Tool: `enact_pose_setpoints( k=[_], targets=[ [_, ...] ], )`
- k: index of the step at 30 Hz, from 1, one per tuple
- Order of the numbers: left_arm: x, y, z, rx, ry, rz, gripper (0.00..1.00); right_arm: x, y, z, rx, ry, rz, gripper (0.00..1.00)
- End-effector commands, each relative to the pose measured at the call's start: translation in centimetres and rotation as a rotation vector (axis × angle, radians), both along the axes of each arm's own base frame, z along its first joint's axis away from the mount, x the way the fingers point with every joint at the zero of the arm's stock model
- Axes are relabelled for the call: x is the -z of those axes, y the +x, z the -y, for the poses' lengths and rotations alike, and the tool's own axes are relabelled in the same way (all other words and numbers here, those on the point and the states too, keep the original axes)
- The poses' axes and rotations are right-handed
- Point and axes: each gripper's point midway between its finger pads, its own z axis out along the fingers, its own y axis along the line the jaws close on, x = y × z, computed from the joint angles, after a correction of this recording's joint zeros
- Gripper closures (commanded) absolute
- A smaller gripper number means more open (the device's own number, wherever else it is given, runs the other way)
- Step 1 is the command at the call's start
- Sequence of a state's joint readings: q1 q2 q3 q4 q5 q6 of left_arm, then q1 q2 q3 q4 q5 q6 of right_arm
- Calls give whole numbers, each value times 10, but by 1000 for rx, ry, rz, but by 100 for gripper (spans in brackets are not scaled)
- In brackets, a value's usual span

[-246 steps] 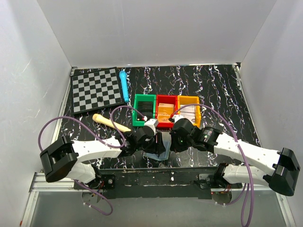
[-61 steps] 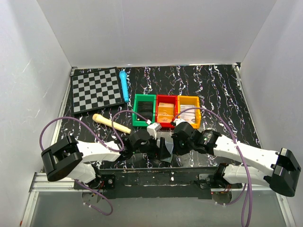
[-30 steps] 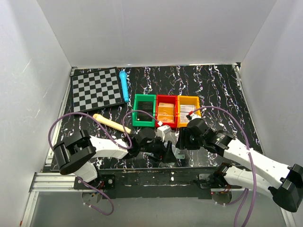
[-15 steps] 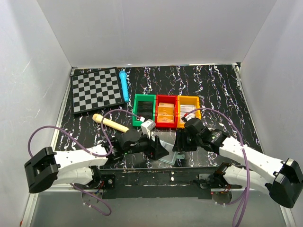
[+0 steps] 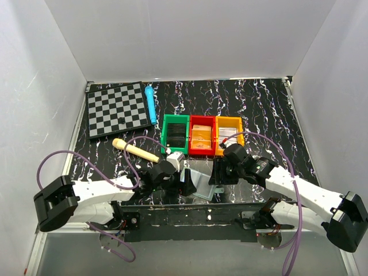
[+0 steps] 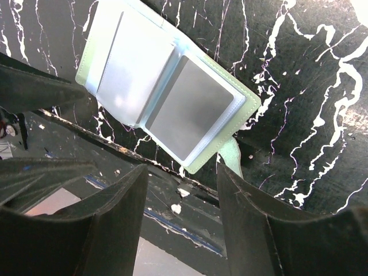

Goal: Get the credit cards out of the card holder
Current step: Remove the credit card from the card holder.

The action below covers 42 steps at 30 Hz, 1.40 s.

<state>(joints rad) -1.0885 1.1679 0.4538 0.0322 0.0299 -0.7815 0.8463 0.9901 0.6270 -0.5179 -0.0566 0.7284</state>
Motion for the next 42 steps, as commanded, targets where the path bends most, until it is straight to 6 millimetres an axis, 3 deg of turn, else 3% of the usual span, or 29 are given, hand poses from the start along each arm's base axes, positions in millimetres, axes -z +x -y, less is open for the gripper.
enact_pose_setpoints(
  k=[1, 13, 26, 34, 42],
  targets=[
    [2, 11, -3, -67, 44, 10, 22, -1, 1, -3, -1, 27, 7, 41],
    [-6, 20, 13, -47, 26, 44, 22, 0, -1, -1, 2, 26, 5, 41],
    [14, 16, 21, -11, 62, 4, 22, 2, -2, -1, 1, 26, -1, 41],
    [-1, 5, 42, 106, -36, 3, 23, 6, -3, -1, -2, 22, -10, 41],
    [-4, -1, 54, 180, -66, 2, 24, 14, -6, 0, -2, 14, -25, 41]
  ],
)
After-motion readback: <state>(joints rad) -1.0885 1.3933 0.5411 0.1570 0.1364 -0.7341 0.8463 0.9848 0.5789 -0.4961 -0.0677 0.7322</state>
